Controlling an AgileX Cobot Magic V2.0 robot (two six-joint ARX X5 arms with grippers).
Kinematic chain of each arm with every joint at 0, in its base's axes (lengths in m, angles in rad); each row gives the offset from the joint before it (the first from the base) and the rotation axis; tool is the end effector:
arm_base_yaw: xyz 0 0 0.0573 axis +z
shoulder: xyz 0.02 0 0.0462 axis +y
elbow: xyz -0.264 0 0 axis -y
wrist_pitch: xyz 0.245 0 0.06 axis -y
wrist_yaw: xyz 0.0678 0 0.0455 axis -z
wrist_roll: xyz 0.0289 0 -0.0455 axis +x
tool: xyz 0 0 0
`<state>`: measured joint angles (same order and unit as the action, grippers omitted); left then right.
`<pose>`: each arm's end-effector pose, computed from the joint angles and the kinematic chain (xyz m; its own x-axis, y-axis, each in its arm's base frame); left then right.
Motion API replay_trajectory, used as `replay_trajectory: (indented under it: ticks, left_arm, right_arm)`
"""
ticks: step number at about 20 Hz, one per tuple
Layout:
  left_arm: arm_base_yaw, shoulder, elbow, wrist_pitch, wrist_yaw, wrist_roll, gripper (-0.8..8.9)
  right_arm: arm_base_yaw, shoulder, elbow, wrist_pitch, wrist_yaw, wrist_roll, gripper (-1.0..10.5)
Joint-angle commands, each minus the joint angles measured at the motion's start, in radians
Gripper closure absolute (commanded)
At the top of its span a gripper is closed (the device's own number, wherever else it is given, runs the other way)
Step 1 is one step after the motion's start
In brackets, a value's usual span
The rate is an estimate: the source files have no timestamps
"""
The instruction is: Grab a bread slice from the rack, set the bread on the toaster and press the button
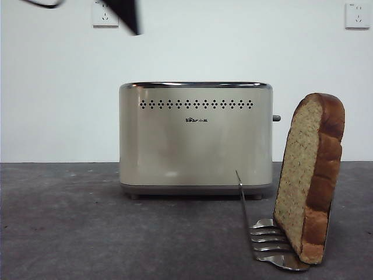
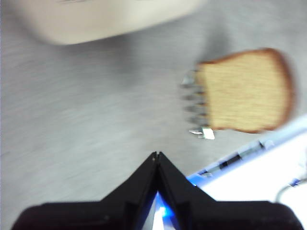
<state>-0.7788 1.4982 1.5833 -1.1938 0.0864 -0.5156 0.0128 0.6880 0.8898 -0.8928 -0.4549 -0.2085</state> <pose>0.1996 -0.2005 0.3610 0.2555 -0.3734 -0.8918 0.3185 0.9034 -0.2870 0.1161 0.0142 0.3193 0.6866 0.4482 -0.5725 -0.4744 0.8728 0.1144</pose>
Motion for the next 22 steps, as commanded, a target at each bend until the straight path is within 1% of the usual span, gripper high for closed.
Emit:
replay_trajectory:
  ticks: [1, 3, 4, 6, 8, 11, 15, 18, 20, 21, 22]
  left_arm:
    - [-0.052, 0.095, 0.140, -0.019, 0.000, -0.020, 8.16]
    - [-0.096, 0.179, 0.257, -0.022, 0.000, -0.027, 8.15]
    - [-0.113, 0.219, 0.311, -0.025, 0.001, -0.027, 8.15]
    - [-0.148, 0.299, 0.406, -0.044, 0.000, -0.028, 8.15]
    - [-0.180, 0.373, 0.480, -0.058, 0.000, -0.029, 8.15]
    - [-0.219, 0.462, 0.541, -0.055, 0.000, -0.053, 8.15]
    - [-0.242, 0.522, 0.548, -0.040, 0.000, -0.096, 8.15]
    - [-0.253, 0.542, 0.548, -0.021, -0.002, -0.123, 8.14]
    - [-0.265, 0.546, 0.548, -0.009, -0.003, -0.135, 8.13]
    - [-0.271, 0.546, 0.548, 0.000, -0.008, -0.135, 7.86]
    - [-0.278, 0.546, 0.548, 0.015, -0.010, -0.133, 6.87]
  right_arm:
    - [0.000, -0.003, 0.014, -0.002, -0.005, -0.043, 9.5]
    - [0.004, -0.006, 0.029, -0.034, -0.006, -0.135, 9.5]
    - [0.014, -0.006, 0.040, -0.061, -0.007, -0.167, 9.5]
    - [0.040, -0.006, 0.069, -0.123, -0.005, -0.229, 9.5]
    - [0.062, -0.010, 0.095, -0.173, -0.004, -0.271, 9.5]
    - [0.087, -0.045, 0.104, -0.214, 0.001, -0.293, 9.5]
    - [0.119, -0.111, 0.104, -0.239, 0.007, -0.314, 9.5]
    - [0.152, -0.144, 0.104, -0.261, 0.019, -0.308, 9.5]
    - [0.164, -0.164, 0.104, -0.260, 0.020, -0.281, 9.5]
    - [0.164, -0.169, 0.104, -0.262, 0.018, -0.269, 9.5]
    - [0.164, -0.177, 0.104, -0.264, 0.018, -0.262, 9.5]
